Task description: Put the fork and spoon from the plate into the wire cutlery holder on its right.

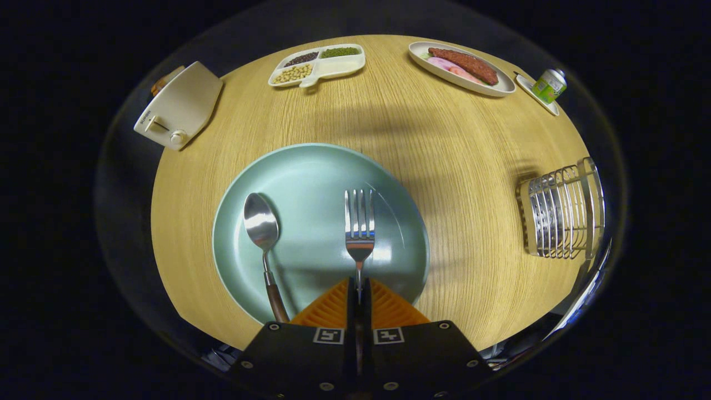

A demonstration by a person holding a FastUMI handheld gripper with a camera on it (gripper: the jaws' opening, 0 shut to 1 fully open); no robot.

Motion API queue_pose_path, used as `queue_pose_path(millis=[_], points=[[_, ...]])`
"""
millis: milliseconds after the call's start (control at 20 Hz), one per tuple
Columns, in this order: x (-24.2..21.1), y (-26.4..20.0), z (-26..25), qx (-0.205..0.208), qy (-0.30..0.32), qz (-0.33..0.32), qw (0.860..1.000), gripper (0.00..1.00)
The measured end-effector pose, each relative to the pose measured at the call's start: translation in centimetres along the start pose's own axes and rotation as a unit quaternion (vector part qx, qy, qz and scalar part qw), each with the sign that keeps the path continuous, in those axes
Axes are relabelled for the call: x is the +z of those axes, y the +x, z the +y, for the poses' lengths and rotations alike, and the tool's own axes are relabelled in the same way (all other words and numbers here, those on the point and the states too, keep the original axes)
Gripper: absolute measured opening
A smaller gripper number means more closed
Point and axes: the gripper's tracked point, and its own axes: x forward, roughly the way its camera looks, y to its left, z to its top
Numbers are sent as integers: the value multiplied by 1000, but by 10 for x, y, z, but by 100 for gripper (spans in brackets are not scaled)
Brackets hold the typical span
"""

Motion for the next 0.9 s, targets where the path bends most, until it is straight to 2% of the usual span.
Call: queue_pose_path(millis=[200,400,700,900], points=[[3,-23,-1,17,2,-34,999,5],[17,-59,-22,18,-13,-81,997,5],[36,-114,-86,14,-15,-121,992,5],[37,-133,-139,8,-4,-130,991,5]])
